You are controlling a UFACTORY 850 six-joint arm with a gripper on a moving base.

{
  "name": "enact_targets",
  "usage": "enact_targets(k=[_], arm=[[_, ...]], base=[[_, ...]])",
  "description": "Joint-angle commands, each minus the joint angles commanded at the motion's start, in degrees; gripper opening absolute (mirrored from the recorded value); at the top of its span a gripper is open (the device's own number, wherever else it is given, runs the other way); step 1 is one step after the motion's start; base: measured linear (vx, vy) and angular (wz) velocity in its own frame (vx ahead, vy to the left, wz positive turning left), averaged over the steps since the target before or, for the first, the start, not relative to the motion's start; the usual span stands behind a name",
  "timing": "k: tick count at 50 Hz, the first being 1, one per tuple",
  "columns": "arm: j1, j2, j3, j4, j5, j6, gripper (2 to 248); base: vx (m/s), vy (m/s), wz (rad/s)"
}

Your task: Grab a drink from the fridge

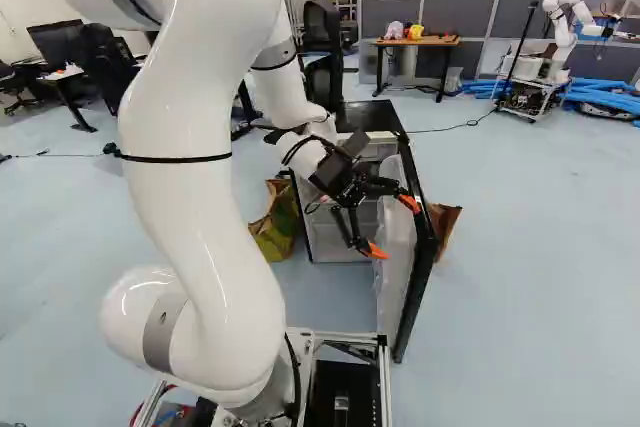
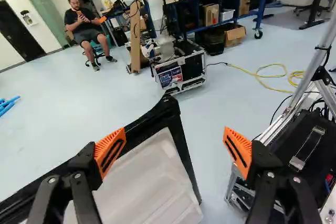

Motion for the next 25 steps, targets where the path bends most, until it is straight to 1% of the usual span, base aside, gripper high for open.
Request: enact_targets(k=[10,25], arm=[[-2.3,-1.1,-2.7,-0.7,-0.5,0.0,247],[-5.5,-3.0,-6.8,-3.4,-2.4,0.0,247]], base=[[0.0,0.0,0.0],[0.0,0.0,0.0]])
